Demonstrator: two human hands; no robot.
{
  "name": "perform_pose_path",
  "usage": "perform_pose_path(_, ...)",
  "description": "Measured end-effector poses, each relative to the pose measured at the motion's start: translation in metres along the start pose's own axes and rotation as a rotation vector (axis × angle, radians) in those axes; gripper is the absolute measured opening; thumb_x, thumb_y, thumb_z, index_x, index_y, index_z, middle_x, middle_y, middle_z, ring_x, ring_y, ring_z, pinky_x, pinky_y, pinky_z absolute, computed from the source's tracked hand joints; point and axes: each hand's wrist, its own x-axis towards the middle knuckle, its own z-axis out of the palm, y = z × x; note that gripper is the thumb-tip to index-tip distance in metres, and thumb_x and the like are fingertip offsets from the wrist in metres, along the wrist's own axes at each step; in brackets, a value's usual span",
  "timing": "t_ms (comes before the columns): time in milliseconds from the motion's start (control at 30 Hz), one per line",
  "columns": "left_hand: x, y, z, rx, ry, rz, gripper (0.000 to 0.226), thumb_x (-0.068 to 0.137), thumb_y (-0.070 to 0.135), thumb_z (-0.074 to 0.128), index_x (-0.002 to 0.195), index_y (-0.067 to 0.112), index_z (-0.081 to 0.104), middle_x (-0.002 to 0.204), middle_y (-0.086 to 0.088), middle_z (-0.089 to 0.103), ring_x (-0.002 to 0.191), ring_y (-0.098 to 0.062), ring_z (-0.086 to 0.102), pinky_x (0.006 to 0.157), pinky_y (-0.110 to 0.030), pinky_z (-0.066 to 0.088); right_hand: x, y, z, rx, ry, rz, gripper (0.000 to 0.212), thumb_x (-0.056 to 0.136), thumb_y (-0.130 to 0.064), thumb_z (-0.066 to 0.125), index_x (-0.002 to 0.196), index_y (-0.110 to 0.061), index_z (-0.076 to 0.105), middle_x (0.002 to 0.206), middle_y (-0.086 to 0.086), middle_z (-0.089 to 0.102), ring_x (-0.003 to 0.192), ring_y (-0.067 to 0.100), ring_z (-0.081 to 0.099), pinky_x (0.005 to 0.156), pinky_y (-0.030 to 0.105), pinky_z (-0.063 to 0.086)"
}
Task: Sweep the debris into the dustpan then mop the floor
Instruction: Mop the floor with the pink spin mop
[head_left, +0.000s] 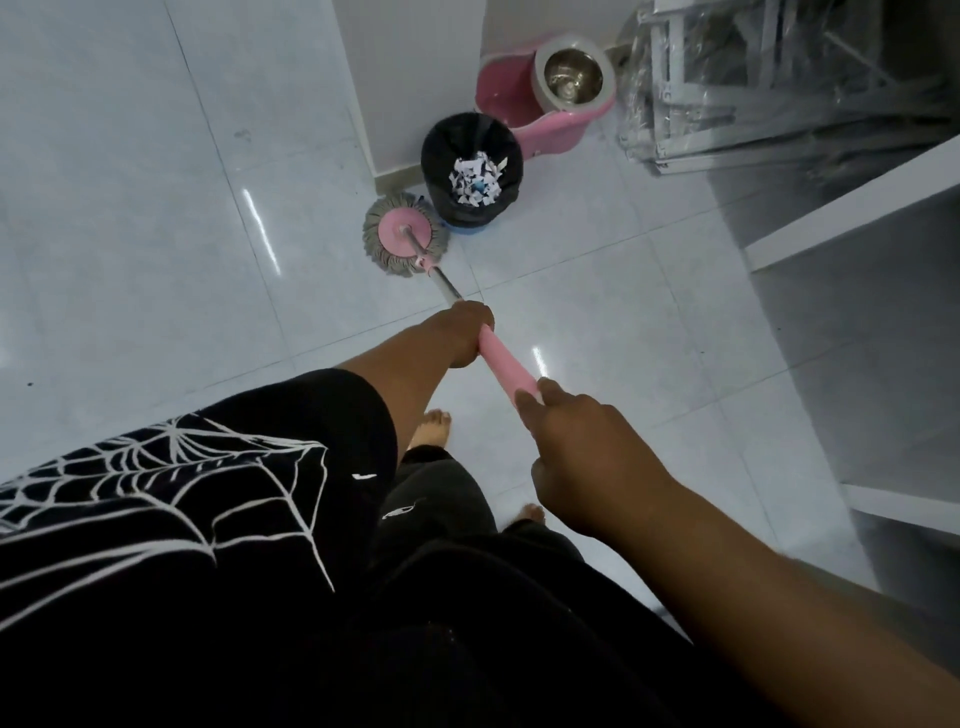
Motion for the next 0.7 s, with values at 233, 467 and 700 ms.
perform_pose_path(233, -0.001, -0.020, -0.009, 0.012, 0.006, 0.014, 0.028, 0.087, 0.008, 0.061, 0.113, 0.015, 0.053, 0.115, -0.009, 0.055, 0.095, -0.023, 0.058, 0.076, -0.030, 0.042, 0.013, -0.018, 0.004, 0.004, 0.014, 0.008, 0.055, 0.094, -0.024, 0.059, 0.145, -0.015, 0.038, 0.142, 0.007, 0.049, 0.103, 0.022, 0.065, 0.096, 0.029, 0.049)
perform_pose_path(467, -0.040, 0.003, 0.045, 0.009, -0.017, 0.010, 0.027, 0.085, 0.005, 0.060, 0.109, 0.015, 0.053, 0.111, -0.007, 0.056, 0.087, -0.020, 0.057, 0.070, -0.029, 0.041, -0.052, -0.020, 0.034, -0.013, 0.010, -0.011, 0.052, 0.094, -0.021, 0.058, 0.143, -0.015, 0.039, 0.136, 0.007, 0.051, 0.099, 0.020, 0.064, 0.092, 0.026, 0.049)
perform_pose_path(700, -0.084, 0.092, 0.136, 0.068, -0.050, 0.067, 0.022, 0.088, 0.005, 0.057, 0.110, 0.008, 0.057, 0.110, -0.008, 0.059, 0.089, -0.021, 0.058, 0.070, -0.030, 0.047, -0.171, 0.016, 0.081, -0.010, -0.020, 0.105, 0.051, 0.089, -0.016, 0.059, 0.137, -0.015, 0.043, 0.121, 0.004, 0.052, 0.072, 0.016, 0.044, 0.065, 0.022, 0.035)
